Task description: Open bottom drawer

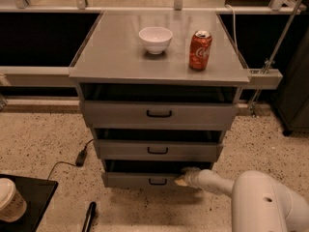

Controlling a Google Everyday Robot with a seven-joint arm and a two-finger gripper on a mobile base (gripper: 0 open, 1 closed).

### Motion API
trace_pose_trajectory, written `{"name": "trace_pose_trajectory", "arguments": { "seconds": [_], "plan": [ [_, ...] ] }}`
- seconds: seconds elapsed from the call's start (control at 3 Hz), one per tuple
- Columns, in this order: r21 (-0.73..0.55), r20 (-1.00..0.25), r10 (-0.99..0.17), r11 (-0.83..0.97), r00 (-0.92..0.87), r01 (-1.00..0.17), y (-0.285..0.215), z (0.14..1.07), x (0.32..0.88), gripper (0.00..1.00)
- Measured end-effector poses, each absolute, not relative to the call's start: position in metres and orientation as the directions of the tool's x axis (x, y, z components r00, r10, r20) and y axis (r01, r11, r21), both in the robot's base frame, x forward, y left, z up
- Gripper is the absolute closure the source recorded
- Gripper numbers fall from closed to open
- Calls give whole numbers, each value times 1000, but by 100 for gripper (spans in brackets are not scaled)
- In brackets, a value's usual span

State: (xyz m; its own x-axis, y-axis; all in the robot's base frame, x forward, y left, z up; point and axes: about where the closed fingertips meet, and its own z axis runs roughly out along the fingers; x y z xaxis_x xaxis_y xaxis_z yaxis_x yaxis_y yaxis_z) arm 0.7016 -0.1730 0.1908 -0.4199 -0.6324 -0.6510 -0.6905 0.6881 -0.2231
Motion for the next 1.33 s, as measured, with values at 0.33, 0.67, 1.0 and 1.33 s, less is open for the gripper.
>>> {"name": "trace_pose_trajectory", "arguments": {
  "seconds": [0.33, 0.67, 1.0, 1.33],
  "plan": [
    [-223, -651, -636, 682, -415, -696, -171, 184, 687, 100],
    [-223, -651, -636, 682, -415, -696, -171, 190, 687, 100],
    [-232, -682, -616, 693, -393, -683, -171, 185, 666, 100],
    [-232, -683, -616, 693, -393, -683, -172, 191, 666, 100]
  ]
}}
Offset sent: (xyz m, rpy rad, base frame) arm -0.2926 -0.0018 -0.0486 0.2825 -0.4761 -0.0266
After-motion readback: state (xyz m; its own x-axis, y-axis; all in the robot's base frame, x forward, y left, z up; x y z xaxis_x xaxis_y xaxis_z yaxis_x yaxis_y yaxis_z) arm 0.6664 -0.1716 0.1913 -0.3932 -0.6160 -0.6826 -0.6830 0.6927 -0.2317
